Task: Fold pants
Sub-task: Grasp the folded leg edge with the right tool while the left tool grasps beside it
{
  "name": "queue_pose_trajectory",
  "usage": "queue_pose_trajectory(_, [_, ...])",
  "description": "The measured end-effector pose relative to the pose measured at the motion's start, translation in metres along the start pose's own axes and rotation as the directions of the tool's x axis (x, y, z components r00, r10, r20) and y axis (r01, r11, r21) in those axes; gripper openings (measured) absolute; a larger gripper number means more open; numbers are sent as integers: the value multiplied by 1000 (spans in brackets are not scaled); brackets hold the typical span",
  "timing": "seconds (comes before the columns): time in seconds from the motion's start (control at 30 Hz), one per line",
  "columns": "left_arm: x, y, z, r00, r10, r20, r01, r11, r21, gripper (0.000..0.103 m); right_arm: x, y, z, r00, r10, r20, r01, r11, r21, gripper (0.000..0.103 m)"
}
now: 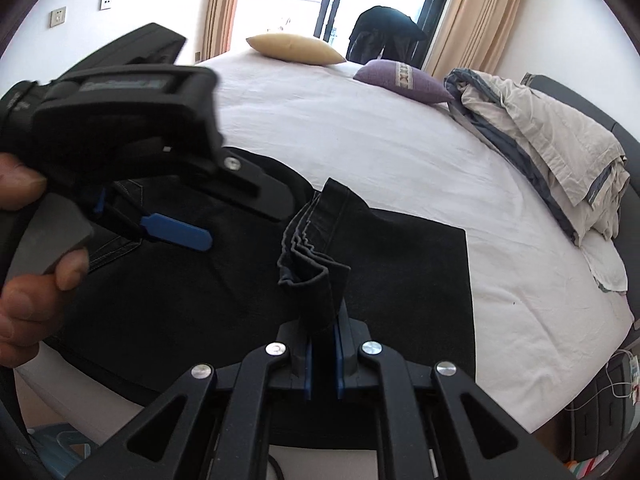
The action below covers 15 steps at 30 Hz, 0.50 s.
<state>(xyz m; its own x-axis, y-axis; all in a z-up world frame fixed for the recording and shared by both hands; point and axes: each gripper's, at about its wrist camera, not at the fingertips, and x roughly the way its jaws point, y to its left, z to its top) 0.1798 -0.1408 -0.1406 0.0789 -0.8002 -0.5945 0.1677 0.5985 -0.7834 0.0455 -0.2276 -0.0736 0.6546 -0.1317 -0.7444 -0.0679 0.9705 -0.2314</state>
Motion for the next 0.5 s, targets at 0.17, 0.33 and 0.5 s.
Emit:
queue_pose_trajectory(0.17, [-6, 9, 0, 1000, -12, -4, 12, 1000, -27, 73, -8, 26, 1, 999, 7, 35, -4, 997, -78, 9])
queue_pose_trajectory(0.33, [-14, 18, -4, 1000, 28, -8, -28, 999, -32, 32, -13, 48, 8, 998, 48, 49, -42, 993, -108, 10])
queue_pose_trajectory(0.5, [-35, 29, -4, 997, 74, 24, -73, 997, -19, 19, -16, 74, 16, 994, 92, 58, -82, 985, -154, 10])
